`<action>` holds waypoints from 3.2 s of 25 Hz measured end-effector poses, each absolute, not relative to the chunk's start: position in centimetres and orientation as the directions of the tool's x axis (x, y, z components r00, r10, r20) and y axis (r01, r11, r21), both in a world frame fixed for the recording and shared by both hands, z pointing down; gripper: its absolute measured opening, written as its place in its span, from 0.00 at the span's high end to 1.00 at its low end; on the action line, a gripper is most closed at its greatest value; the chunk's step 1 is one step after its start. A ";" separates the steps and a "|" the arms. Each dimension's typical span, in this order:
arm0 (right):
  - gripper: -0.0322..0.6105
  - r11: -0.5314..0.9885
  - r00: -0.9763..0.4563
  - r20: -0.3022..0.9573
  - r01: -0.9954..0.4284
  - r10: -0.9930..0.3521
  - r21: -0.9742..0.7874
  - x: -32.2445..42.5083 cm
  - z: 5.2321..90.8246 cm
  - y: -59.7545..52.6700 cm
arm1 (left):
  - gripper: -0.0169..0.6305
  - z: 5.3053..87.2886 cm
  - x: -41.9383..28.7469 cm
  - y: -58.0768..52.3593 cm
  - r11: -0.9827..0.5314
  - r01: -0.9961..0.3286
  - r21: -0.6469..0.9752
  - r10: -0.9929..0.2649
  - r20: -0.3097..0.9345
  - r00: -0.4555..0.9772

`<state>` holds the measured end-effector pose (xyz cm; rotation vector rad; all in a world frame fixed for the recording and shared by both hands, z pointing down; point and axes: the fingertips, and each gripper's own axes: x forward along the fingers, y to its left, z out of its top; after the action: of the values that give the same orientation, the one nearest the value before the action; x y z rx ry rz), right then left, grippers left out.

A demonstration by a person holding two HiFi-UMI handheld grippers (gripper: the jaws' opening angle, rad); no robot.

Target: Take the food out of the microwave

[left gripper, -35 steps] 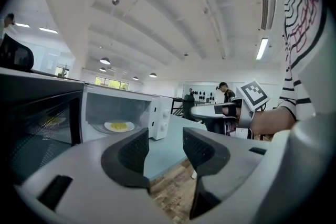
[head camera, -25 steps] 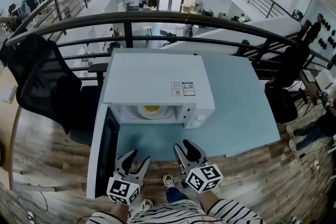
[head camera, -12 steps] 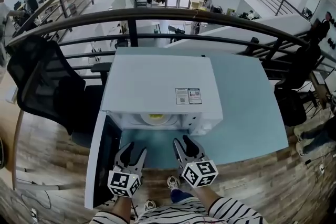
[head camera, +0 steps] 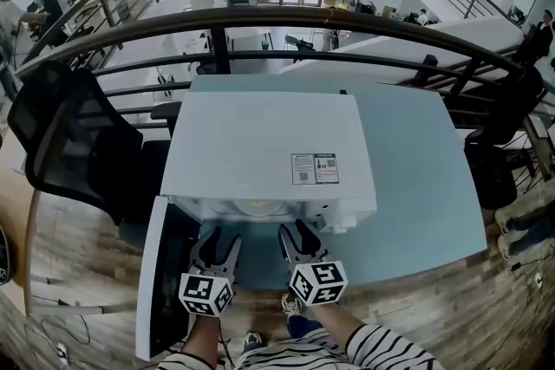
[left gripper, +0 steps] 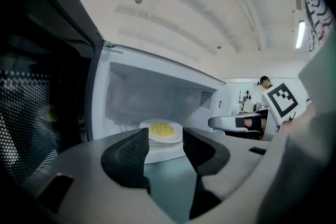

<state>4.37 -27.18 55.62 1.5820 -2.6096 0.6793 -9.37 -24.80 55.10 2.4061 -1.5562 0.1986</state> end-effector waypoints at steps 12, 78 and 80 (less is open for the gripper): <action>0.69 0.310 -0.406 0.258 -0.887 -0.877 -0.344 2.4 58.0 -31.9 | 0.69 57.6 -9.3 -30.7 -0.378 -0.908 0.179 -0.861 0.292 0.416; 0.76 0.203 -0.530 0.338 -0.721 -0.778 -0.662 2.2 62.0 -30.3 | 0.77 61.9 -8.9 -29.9 -0.146 -0.785 0.602 -0.819 0.371 0.437; 0.78 0.199 -0.533 0.352 -0.723 -0.770 -0.661 2.2 62.2 -30.1 | 0.78 61.8 -8.9 -29.6 -0.132 -0.776 0.617 -0.818 0.374 0.436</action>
<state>2.17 -30.08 62.18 1.5435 -2.4751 1.3113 -8.92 -29.62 61.83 1.9098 -1.3468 -0.0689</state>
